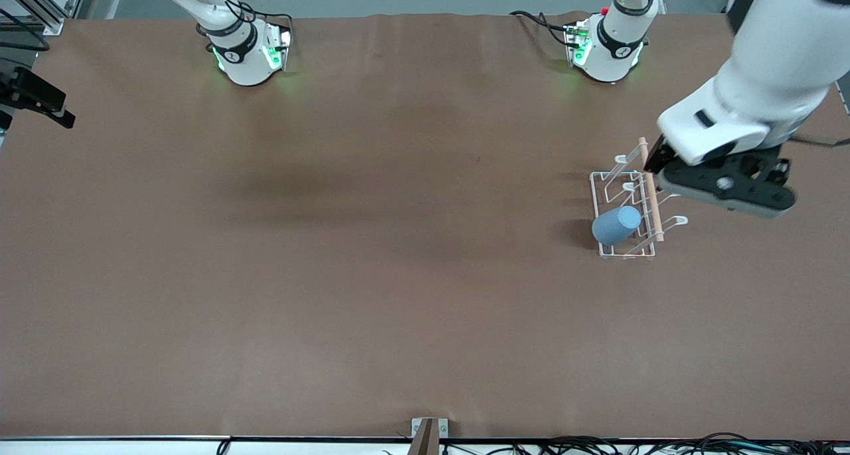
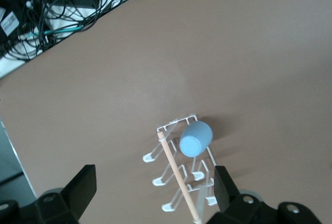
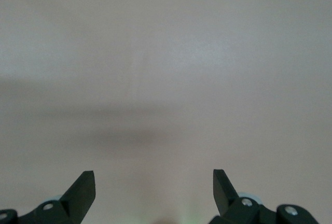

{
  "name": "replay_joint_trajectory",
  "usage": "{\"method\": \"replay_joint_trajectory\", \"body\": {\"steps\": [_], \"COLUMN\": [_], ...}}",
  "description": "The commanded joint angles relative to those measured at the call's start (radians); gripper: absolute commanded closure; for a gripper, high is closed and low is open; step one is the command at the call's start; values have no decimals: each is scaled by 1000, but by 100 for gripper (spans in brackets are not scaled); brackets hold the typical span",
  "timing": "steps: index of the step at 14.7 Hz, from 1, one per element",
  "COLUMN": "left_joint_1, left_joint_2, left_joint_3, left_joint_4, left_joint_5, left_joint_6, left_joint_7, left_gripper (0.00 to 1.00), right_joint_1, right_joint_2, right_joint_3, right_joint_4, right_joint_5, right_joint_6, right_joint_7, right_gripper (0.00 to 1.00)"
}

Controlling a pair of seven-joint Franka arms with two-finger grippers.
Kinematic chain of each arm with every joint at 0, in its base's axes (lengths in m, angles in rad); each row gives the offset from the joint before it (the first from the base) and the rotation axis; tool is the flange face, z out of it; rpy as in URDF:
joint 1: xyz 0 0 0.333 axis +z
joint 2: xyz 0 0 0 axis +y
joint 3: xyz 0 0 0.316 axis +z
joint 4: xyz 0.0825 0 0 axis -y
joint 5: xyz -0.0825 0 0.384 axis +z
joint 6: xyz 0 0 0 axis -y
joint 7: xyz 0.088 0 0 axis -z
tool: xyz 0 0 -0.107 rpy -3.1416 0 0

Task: Hang cup on cup holder

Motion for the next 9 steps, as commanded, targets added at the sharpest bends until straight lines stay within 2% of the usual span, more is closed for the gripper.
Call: {"method": "replay_joint_trajectory", "body": {"steps": [1,3,4,6,9], "left_joint_1": [-70,-138,-148,-149,-149], "left_joint_2": [-126,-197,-226,-289,-390], "left_joint_3": [214,375,414,456,462], "left_joint_4": [-60,-119,-151,-223,-353], "left_joint_5": [-162,-280,-318,-346,-348], "left_joint_6": [-1,-3,-3,-3,-4], "left_joint_7": [-23,-23,-24,-31,-115], "left_gripper": [0,0,0,0,0], "right_joint_1": [-21,-22,-24,-33,-36], "right_joint_2": [-28,-25,-24,-22,-19], "right_joint_3": [17,17,16,14,14], "right_joint_4": [-28,-16,-8,-4,15], "right_joint_5": [-16,-22,-22,-23,-22], "right_joint_6": [18,15,15,16,10], "right_joint_7": [11,13,13,13,16], "right_gripper": [0,0,0,0,0]}}
